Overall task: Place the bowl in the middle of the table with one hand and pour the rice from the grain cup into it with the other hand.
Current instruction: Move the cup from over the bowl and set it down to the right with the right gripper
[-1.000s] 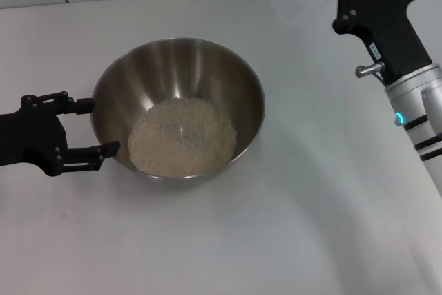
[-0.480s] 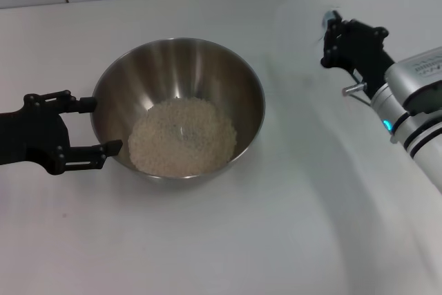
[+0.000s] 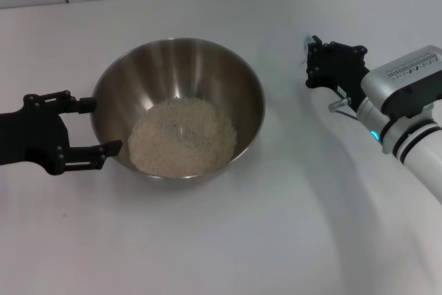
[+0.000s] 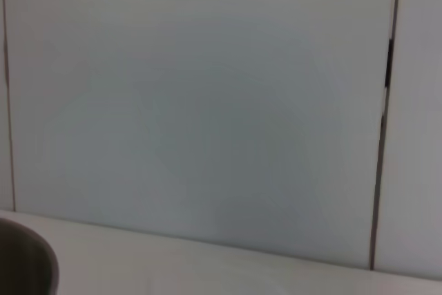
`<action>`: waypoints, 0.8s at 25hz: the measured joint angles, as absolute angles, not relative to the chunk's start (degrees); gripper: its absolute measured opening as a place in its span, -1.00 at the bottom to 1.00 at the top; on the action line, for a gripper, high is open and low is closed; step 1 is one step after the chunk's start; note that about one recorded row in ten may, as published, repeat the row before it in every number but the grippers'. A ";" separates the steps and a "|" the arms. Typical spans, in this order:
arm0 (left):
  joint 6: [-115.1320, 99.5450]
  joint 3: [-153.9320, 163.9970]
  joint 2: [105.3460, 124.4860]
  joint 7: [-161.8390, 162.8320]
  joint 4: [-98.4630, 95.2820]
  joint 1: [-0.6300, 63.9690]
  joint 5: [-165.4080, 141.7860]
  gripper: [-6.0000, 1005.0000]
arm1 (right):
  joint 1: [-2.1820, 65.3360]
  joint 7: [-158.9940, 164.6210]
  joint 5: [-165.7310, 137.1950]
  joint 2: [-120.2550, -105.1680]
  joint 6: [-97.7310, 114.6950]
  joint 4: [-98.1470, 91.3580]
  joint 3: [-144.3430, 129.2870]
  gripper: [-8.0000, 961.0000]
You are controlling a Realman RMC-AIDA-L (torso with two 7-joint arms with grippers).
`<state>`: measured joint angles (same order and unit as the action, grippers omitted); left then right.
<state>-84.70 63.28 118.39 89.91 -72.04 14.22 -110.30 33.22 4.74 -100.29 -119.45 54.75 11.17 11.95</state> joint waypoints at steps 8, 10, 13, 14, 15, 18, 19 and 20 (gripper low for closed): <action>-84.73 63.28 118.39 89.91 -71.92 14.36 -110.30 0.65 | 32.93 4.77 -100.29 -119.56 52.86 11.55 11.95 -0.74; -84.73 63.28 118.39 89.91 -71.92 14.36 -110.30 0.65 | 32.75 4.78 -100.29 -119.56 52.85 11.70 11.95 -0.74; -84.73 63.28 118.39 89.87 -71.82 14.43 -110.30 0.65 | 32.30 4.82 -100.29 -119.58 52.84 12.23 11.95 -0.73; -84.73 63.28 118.39 89.88 -71.81 14.43 -110.30 0.65 | 32.10 4.84 -100.29 -119.59 52.82 12.46 11.95 -0.73; -84.73 63.28 118.39 89.88 -71.81 14.43 -110.30 0.65 | 31.82 4.86 -100.29 -119.59 52.83 12.74 11.95 -0.73; -84.73 63.28 118.38 89.91 -71.80 14.43 -110.30 0.65 | 30.57 4.89 -100.28 -119.50 53.00 13.73 11.95 -0.57; -84.73 63.28 118.36 89.91 -71.80 14.42 -110.30 0.65 | 30.00 4.88 -100.29 -119.44 53.14 14.10 11.95 -0.50; -84.73 63.28 118.35 89.91 -71.80 14.42 -110.30 0.65 | 29.23 4.88 -100.29 -119.35 53.40 14.58 11.96 -0.42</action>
<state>-84.73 63.28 118.35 89.91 -71.80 14.42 -110.30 29.23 4.88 -100.29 -119.35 53.40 14.58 11.95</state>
